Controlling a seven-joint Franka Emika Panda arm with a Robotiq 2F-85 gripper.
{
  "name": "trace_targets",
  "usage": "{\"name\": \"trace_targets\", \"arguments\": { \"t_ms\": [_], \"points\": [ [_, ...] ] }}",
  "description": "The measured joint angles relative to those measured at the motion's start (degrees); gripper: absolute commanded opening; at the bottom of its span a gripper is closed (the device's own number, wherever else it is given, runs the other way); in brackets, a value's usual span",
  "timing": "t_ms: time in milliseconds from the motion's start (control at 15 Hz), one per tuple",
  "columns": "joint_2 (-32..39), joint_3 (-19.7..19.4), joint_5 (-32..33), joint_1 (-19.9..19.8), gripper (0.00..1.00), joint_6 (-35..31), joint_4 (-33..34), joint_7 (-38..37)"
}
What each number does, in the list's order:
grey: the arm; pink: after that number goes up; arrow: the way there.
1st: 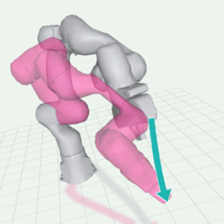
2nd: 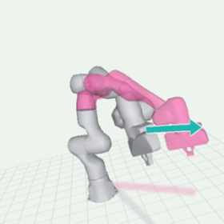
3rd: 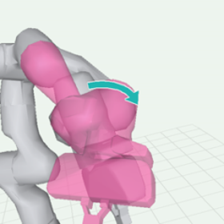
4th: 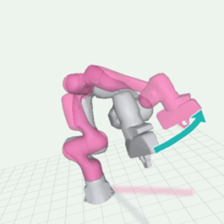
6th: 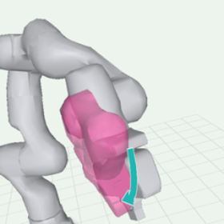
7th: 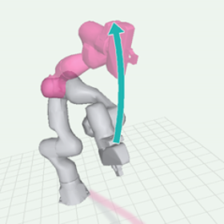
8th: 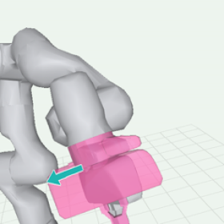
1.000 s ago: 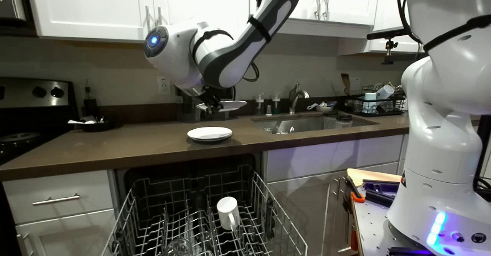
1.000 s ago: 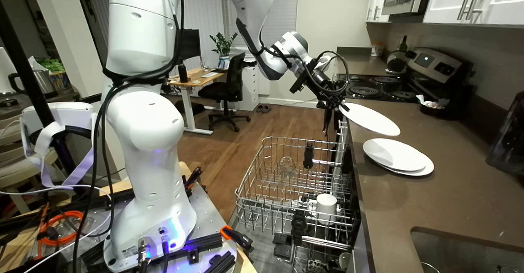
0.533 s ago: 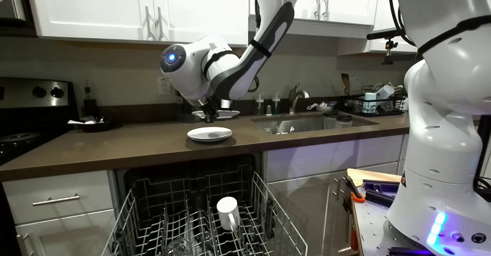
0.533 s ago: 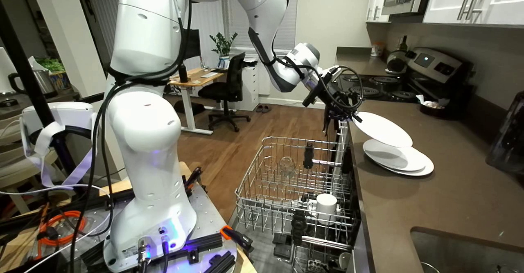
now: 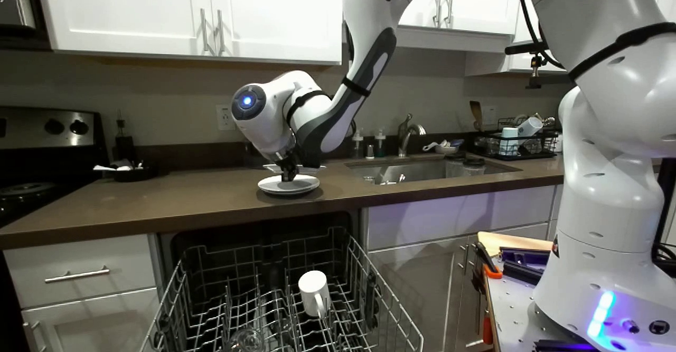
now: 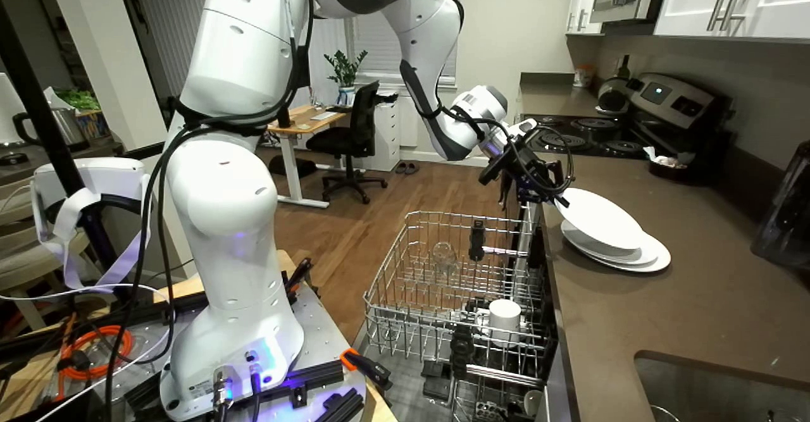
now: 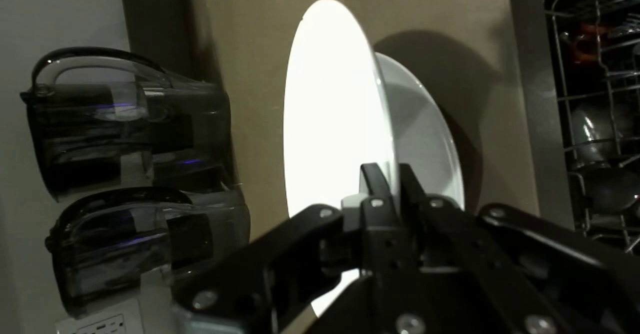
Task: Remove the white plate from the dishwasher and place it on top of the white plates on the counter
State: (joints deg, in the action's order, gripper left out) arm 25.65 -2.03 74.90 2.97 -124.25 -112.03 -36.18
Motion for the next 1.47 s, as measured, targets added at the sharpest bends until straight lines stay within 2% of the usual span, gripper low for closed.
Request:
{"name": "trace_targets", "arguments": {
  "t_ms": [467,600,733,933,1067,1200,1467],
  "points": [
    [4.56,-1.3,0.29,-0.95,0.08,-3.23,3.94,-0.37],
    [5.71,-1.32,0.29,-1.53,0.24,-4.02,5.04,-0.29],
    [6.52,-1.32,0.29,-1.79,0.17,-4.23,6.02,-0.22],
    [7.5,-1.32,0.28,-1.98,0.19,-4.45,7.14,-0.22],
    [8.02,-1.32,0.27,-2.13,0.29,-4.88,7.71,-0.22],
    [8.5,-1.32,0.1,-2.2,0.49,-5.19,8.21,-0.16],
    [9.13,-1.17,-0.74,-2.21,0.75,-5.3,8.48,0.68]
  ]
}}
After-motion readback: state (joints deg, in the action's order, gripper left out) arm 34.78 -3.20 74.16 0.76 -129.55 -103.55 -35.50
